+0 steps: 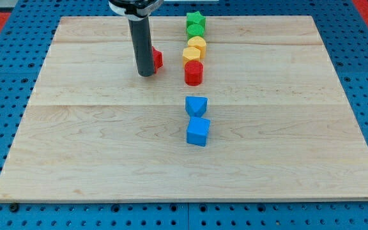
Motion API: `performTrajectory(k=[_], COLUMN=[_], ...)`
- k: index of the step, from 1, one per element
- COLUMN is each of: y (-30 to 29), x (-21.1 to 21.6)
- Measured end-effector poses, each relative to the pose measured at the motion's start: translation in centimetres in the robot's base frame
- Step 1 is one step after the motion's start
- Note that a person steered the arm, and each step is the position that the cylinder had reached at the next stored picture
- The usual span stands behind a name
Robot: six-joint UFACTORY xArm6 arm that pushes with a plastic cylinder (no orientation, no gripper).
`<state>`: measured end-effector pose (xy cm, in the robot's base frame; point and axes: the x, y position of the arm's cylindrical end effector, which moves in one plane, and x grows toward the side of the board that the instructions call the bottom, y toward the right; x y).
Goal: Move the red circle to the right of the yellow hexagon
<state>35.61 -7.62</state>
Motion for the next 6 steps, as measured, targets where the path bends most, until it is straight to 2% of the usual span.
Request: performTrajectory(k=[3, 6], y=[1.5, 8.9], x=[1.5, 1.5])
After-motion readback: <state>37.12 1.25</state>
